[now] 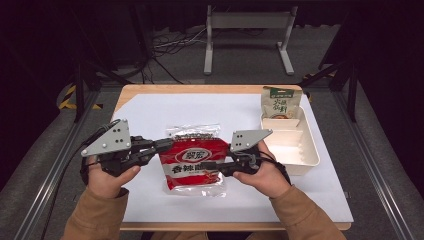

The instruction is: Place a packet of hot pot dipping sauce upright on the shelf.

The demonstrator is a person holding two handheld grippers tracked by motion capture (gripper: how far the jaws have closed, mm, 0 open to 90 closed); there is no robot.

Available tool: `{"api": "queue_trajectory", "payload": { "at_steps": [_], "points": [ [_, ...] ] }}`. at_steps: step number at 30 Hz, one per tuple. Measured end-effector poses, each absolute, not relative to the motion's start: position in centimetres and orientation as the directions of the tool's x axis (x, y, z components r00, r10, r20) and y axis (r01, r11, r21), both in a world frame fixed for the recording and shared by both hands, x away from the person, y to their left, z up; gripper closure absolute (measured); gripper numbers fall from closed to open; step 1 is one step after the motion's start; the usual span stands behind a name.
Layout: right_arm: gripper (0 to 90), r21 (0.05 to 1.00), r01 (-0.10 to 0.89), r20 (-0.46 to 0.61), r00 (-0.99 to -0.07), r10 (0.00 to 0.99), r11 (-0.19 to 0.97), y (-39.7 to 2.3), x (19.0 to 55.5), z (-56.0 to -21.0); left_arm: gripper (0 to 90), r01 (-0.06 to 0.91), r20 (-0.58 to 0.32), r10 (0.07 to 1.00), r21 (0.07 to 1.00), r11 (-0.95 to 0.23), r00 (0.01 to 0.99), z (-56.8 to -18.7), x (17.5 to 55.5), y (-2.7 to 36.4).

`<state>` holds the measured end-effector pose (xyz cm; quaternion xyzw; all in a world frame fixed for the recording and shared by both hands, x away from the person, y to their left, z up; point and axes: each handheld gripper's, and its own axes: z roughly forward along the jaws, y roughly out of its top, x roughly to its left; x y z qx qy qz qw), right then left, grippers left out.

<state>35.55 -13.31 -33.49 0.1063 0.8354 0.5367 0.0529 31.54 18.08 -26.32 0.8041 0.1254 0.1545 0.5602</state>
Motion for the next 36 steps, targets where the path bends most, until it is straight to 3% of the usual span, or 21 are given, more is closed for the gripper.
{"api": "queue_trajectory", "payload": {
  "at_steps": [7, 8, 13, 22, 26, 27, 36],
  "points": [
    [66.5, 0.896, 0.142, 0.050, -0.974, 0.222, 0.421, -12.9, 35.9, -34.8, 89.8, 0.012, 0.118, 0.378, 0.946, -0.324, 0.918, -26.0, 31.2, 18.4],
    [75.6, 0.887, 0.148, 0.057, -0.975, 0.214, 0.437, -12.7, 35.9, -35.0, 89.8, 0.012, 0.117, 0.378, 0.946, -0.323, 0.918, -26.0, 31.2, 18.4],
    [88.1, 0.880, 0.159, 0.082, -0.979, 0.185, 0.448, -12.8, 35.8, -34.8, 89.7, 0.018, 0.112, 0.383, 0.947, -0.320, 0.917, -26.1, 31.3, 18.7],
    [89.3, 0.867, 0.187, 0.103, -0.974, 0.201, 0.461, -13.6, 35.6, -34.1, 88.4, 0.055, 0.065, 0.378, 0.953, -0.298, 0.924, -26.4, 31.8, 18.7],
    [89.3, 0.868, 0.198, 0.111, -0.971, 0.211, 0.456, -14.1, 35.6, -33.8, 78.0, 0.064, 0.059, 0.398, 0.955, -0.289, 0.916, -26.5, 31.9, 18.7],
    [89.3, 0.866, 0.199, 0.104, -0.969, 0.223, 0.459, -14.6, 35.7, -33.6, 67.8, 0.071, 0.055, 0.410, 0.956, -0.286, 0.911, -26.6, 32.0, 18.6],
    [89.3, 0.869, 0.215, 0.085, -0.952, 0.293, 0.446, -17.6, 36.0, -32.2, 52.5, 0.122, 0.027, 0.466, 0.951, -0.285, 0.884, -27.5, 33.1, 19.3]
  ]
}}
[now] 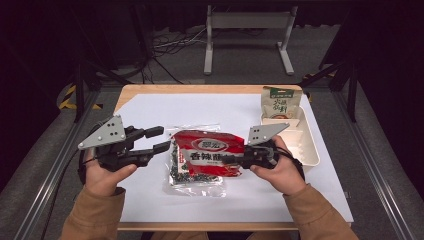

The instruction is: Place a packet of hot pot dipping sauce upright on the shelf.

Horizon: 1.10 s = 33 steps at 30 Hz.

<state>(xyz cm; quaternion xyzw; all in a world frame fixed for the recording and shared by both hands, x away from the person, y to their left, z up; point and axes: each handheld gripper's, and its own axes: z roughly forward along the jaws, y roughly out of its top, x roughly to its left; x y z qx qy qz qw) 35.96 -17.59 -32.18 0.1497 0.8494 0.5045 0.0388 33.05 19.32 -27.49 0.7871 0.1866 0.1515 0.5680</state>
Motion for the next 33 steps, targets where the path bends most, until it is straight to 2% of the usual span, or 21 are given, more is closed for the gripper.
{"api": "queue_trajectory", "payload": {
  "at_steps": [14, 21, 33],
  "points": [
    [89.3, 0.878, 0.220, 0.039, -0.918, 0.394, 0.425, -22.2, 36.4, -29.3, 48.9, 0.183, 0.010, 0.534, 0.934, -0.307, 0.846, -30.3, 35.8, 21.0],
    [89.4, 0.883, 0.218, 0.012, -0.896, 0.445, 0.415, -24.6, 37.2, -28.1, 46.6, 0.228, -0.026, 0.558, 0.927, -0.296, 0.829, -32.2, 37.3, 21.9],
    [89.6, 0.895, 0.225, -0.009, -0.855, 0.518, 0.386, -28.4, 38.6, -27.2, 43.0, 0.294, -0.044, 0.612, 0.903, -0.314, 0.790, -34.3, 38.6, 22.8]
  ]
}}
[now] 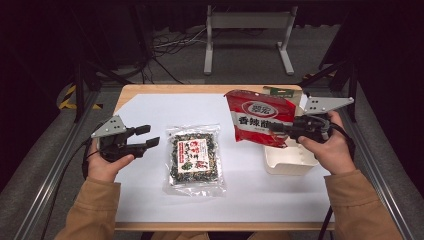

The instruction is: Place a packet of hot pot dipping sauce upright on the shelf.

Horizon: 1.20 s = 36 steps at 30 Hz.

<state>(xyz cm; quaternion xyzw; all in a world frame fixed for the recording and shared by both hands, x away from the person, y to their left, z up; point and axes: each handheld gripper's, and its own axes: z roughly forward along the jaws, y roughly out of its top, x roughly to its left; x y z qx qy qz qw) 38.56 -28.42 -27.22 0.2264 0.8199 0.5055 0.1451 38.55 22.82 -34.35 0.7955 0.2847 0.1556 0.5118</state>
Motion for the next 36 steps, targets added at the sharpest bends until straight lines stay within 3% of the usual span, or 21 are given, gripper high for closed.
{"api": "queue_trajectory", "payload": {
  "at_steps": [36],
  "points": [
    [89.7, 0.925, 0.240, -0.017, -0.747, 0.665, 0.294, -35.2, 41.7, -28.2, 37.5, 0.383, -0.064, 0.681, 0.863, -0.330, 0.729, -39.1, 40.2, 24.9]
  ]
}}
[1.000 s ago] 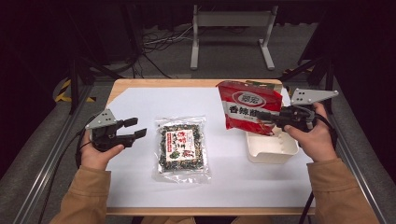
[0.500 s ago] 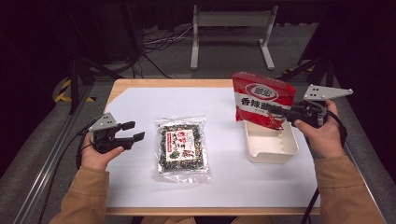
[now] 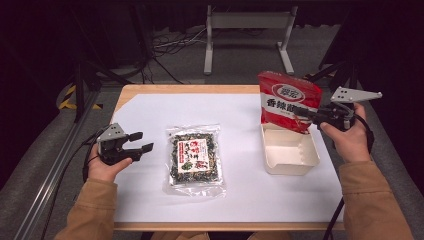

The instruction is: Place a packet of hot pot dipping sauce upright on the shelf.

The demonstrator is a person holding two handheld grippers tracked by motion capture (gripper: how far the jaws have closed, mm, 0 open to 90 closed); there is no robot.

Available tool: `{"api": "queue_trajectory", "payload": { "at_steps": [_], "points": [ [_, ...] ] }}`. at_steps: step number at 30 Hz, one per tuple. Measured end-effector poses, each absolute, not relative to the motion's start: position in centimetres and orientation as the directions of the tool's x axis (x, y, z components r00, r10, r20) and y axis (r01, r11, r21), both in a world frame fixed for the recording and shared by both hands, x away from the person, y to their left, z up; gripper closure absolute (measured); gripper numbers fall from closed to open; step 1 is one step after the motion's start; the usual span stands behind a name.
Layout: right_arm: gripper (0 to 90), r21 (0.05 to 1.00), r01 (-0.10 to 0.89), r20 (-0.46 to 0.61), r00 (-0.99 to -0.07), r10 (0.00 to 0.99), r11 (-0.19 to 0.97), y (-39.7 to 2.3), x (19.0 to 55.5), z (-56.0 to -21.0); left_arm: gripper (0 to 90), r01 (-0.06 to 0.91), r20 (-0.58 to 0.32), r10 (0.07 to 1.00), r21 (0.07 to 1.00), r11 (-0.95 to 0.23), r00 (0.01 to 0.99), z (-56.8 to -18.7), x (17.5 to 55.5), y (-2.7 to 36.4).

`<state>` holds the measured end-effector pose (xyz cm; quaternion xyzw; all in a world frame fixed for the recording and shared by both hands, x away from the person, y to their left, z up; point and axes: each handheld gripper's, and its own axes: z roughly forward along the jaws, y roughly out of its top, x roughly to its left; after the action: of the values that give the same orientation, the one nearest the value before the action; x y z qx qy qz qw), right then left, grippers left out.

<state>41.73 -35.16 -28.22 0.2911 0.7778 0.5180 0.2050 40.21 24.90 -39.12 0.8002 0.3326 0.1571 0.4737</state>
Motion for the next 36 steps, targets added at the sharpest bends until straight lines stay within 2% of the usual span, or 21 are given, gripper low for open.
{"api": "queue_trajectory", "payload": {
  "at_steps": [26, 31, 36],
  "points": [
    [89.7, 0.895, 0.311, 0.017, -0.739, 0.674, 0.319, -36.3, 45.5, -31.2, 37.0, 0.404, -0.078, 0.706, 0.861, -0.307, 0.704, -40.1, 40.0, 26.1],
    [89.7, 0.884, 0.315, -0.002, -0.736, 0.677, 0.345, -35.8, 46.0, -31.7, 37.1, 0.408, -0.083, 0.705, 0.860, -0.306, 0.705, -40.1, 40.0, 26.1],
    [89.7, 0.869, 0.295, -0.070, -0.721, 0.689, 0.397, -35.4, 46.6, -32.2, 37.0, 0.405, -0.080, 0.704, 0.861, -0.308, 0.705, -40.1, 40.0, 26.2]
  ]
}}
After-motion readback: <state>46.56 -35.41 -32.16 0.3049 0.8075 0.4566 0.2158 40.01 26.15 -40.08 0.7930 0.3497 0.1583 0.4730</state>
